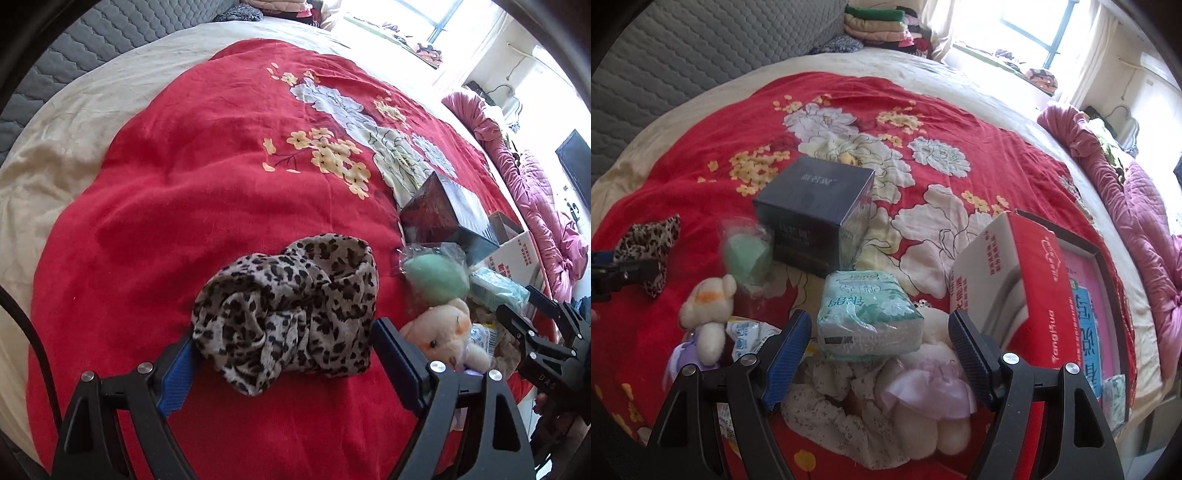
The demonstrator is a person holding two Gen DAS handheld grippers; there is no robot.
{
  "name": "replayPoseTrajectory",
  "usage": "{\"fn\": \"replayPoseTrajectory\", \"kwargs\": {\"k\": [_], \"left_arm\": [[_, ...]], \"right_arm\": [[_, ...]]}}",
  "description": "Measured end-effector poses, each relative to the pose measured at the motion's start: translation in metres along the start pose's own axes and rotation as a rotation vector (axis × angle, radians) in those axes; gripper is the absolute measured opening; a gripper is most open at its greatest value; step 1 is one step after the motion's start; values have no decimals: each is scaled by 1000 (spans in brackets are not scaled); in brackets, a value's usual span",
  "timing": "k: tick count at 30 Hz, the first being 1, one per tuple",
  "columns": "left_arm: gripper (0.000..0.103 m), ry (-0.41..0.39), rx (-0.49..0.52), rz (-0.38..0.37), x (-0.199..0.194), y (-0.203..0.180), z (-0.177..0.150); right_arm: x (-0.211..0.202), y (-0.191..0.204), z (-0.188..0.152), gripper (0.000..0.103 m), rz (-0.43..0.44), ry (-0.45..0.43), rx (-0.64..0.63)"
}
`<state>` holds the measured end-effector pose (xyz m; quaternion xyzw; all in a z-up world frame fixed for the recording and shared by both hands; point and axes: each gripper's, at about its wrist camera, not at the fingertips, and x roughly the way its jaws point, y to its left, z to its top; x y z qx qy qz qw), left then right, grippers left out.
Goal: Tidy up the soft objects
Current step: 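Grasp the leopard-print cloth with the left tool while the right tool grasps the green-white pack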
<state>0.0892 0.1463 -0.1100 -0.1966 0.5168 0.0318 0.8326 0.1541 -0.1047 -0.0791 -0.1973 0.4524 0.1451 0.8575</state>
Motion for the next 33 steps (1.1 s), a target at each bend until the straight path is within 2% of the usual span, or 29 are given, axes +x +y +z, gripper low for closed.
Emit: {"fn": "replayPoseTrajectory", "kwargs": {"k": [6,8,9,10,13,14,16,19,26,29,33], "left_arm": [[87,-1,-25,5,8,2,3],[85,-3,-11,31,9,0,2],[81,-4,5,51,10,-3,2],[73,-9,23,85,11,-5,2],[60,-13,80,154,13,-12,-1],[56,-17,83,151,12,-13,-2],[31,-15,75,105,10,-13,-2],[19,-4,82,80,9,-14,-3],[15,-30,98,54,-9,-20,-8],[15,-20,77,2,-15,-22,-11],[15,-27,97,-1,-25,-33,-16]], "right_arm": [[11,5,2,77,-13,11,-24],[11,8,2,59,-12,7,-44],[12,9,2,56,-9,6,-47],[13,10,2,56,-6,9,-48],[13,10,1,53,-9,4,-50],[12,10,1,52,-6,3,-49],[6,8,1,51,10,-8,-33],[-6,0,0,50,43,-35,31],[-35,-6,-1,50,72,-84,97],[-41,-8,-2,50,69,-87,122],[-54,-10,-4,50,77,-111,136]]}}
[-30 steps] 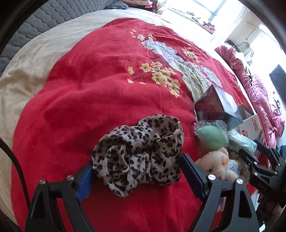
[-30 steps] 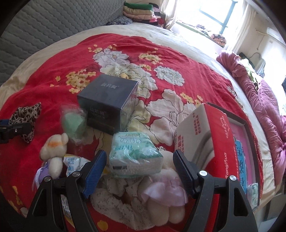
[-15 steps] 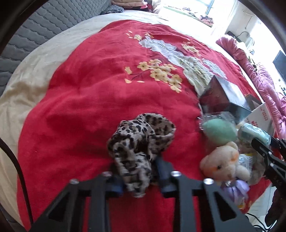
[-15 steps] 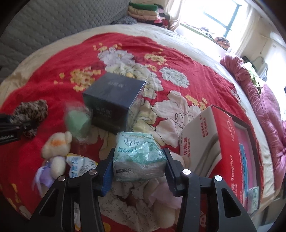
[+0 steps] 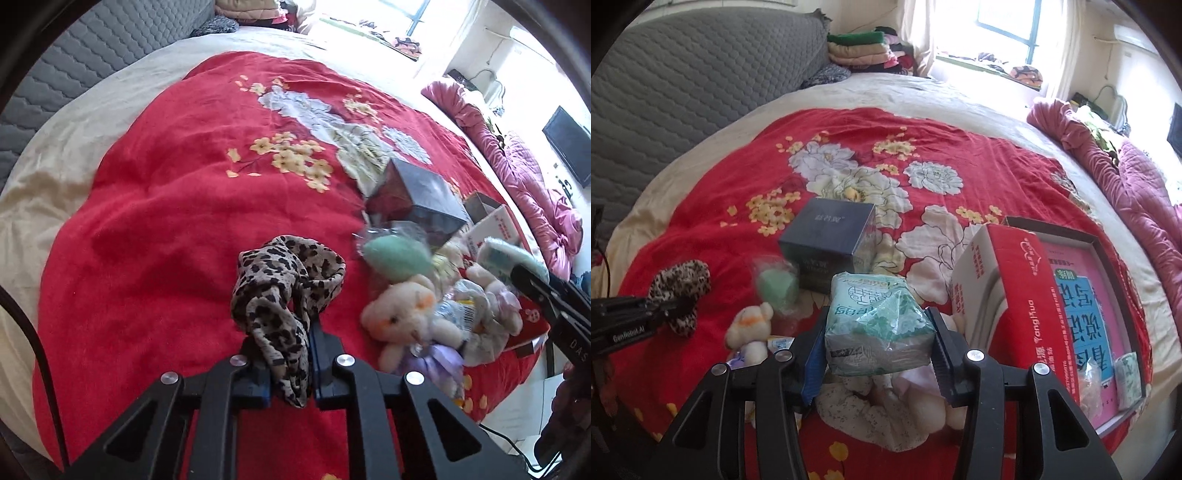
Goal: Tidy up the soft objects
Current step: 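Grasp the leopard-print cloth with the left tool while the right tool grasps the green-white pack, then carry the leopard cloth with the left tool while the right tool carries the pack to the tray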
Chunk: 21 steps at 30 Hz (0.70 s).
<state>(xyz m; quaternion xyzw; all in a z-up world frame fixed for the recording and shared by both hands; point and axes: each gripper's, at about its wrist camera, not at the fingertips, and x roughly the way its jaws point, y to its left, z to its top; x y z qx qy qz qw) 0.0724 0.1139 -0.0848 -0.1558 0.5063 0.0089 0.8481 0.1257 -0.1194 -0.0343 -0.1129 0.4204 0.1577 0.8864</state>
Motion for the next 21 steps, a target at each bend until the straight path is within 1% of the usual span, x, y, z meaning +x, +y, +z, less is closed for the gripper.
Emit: {"fn": "replayPoseTrajectory", "kwargs": {"k": [2,9,12,15,17,21], "left_arm": [[15,-12,7,-11,-7,-6,-1],[15,-48,33,-9,-34,-25,-4],[15,-63,46,-27,-43,-37,-5],[15,-65,68,-22,-51,-52,-7],[15,-70,78,-33,-57,-62,-8],[15,-86,113,-27,-69,-84,-10]], "right_arm": [[-6,0,0,50,3,-10,0],[-29,-10,-2,50,20,-53,39],[-40,-16,-4,50,21,-72,56],[-52,-28,-6,50,32,-95,100],[-62,-38,-8,50,30,-115,122],[-80,-55,-12,50,16,-138,150]]}}
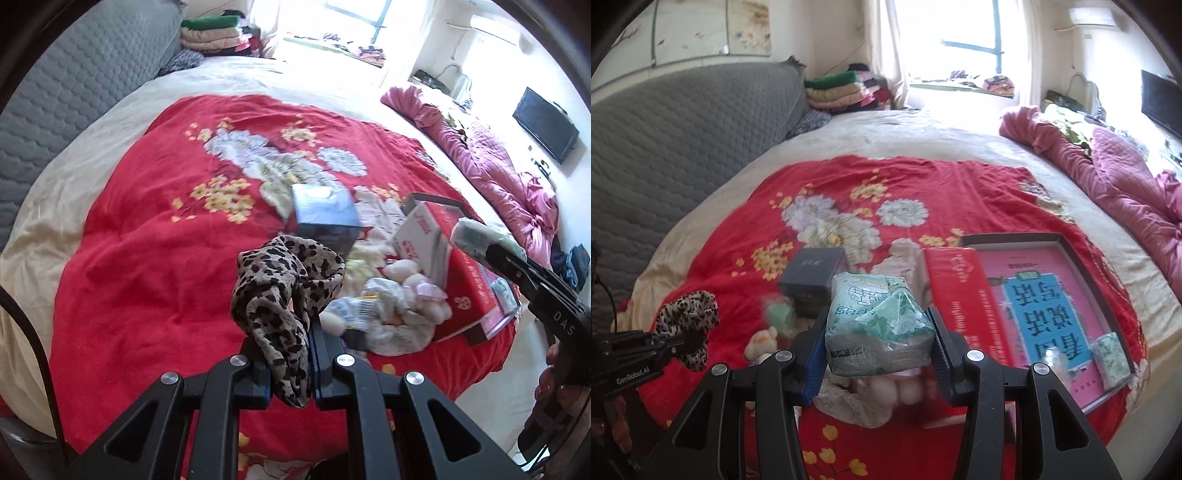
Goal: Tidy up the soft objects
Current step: 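Carry the leopard cloth with the left tool while the right tool carries the pack to the tray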
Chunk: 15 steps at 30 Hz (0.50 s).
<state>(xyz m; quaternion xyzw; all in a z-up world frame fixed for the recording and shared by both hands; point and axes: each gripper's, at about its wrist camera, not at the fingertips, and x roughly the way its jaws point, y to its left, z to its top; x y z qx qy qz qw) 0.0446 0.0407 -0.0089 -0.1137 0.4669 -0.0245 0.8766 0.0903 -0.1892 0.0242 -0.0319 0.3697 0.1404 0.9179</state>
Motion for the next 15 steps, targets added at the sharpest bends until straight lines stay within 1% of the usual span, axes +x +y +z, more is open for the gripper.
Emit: {"fn": "replayPoseTrajectory", "kwargs": {"k": [2,5,8,10,13,15], "left_arm": [[15,-2,16,-13,-5,-12,2],[15,1,37,-56,-15,-30,4],[15,-9,81,-52,-22,-51,5],[15,-9,92,-72,-26,-62,5],[15,-8,107,-78,-28,-79,8],[15,4,105,-115,-30,-91,11]], "right_arm": [[-9,-7,1,50,-12,-14,5],[-23,-21,2,50,-22,-40,34],[-35,-33,2,50,-29,-59,60],[-45,-40,1,50,-37,-74,70],[-56,-48,2,50,-44,-85,77],[-65,-53,3,50,-50,-100,80]]}}
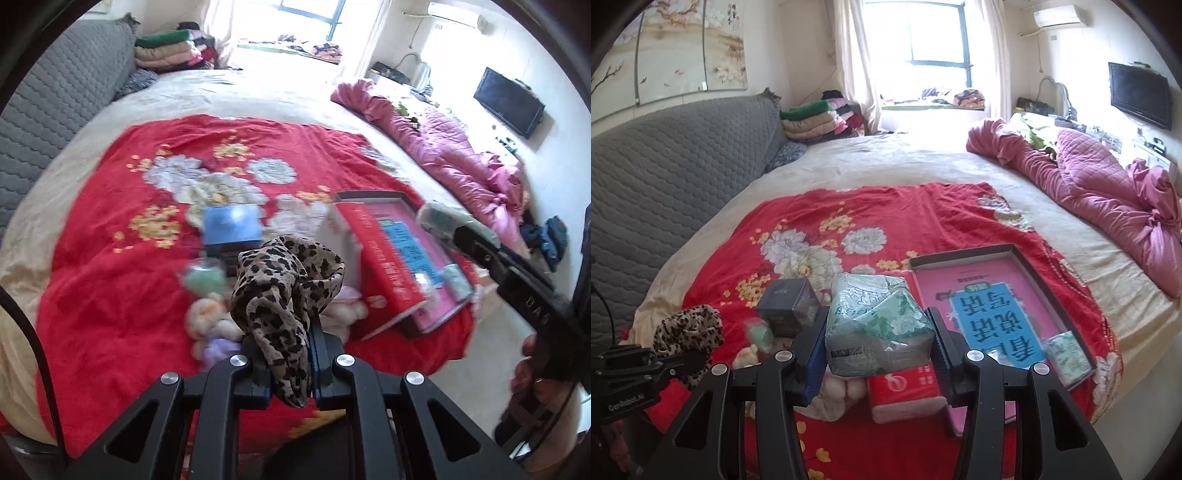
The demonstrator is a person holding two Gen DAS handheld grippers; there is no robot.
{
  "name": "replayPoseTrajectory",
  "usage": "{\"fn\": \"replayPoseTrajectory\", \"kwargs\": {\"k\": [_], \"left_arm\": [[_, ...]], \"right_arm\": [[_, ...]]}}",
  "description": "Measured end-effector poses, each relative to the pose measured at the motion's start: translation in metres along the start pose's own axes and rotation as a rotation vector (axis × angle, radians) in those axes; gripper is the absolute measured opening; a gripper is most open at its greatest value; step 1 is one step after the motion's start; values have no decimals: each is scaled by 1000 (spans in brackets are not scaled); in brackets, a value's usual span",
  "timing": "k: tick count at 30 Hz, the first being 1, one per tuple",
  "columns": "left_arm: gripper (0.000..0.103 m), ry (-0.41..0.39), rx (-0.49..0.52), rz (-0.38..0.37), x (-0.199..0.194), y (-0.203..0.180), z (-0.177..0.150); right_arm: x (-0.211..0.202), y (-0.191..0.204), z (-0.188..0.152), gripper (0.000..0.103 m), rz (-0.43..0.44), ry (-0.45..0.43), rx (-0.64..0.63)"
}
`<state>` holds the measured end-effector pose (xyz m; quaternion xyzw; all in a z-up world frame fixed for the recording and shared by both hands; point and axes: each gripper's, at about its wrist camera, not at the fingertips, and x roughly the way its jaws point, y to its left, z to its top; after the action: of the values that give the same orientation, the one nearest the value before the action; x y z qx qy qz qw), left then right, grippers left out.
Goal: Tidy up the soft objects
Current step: 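Carry the leopard cloth with the left tool while the right tool carries the pack to the tray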
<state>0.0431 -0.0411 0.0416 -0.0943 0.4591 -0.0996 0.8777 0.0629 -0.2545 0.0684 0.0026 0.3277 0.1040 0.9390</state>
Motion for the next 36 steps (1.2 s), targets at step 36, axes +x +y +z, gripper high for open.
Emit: {"fn": "replayPoseTrajectory", "kwargs": {"k": [36], "left_arm": [[15,116,371,-19,118,-194,41]], "right_arm": [[-26,-164,-45,50,-220,-76,304]]}}
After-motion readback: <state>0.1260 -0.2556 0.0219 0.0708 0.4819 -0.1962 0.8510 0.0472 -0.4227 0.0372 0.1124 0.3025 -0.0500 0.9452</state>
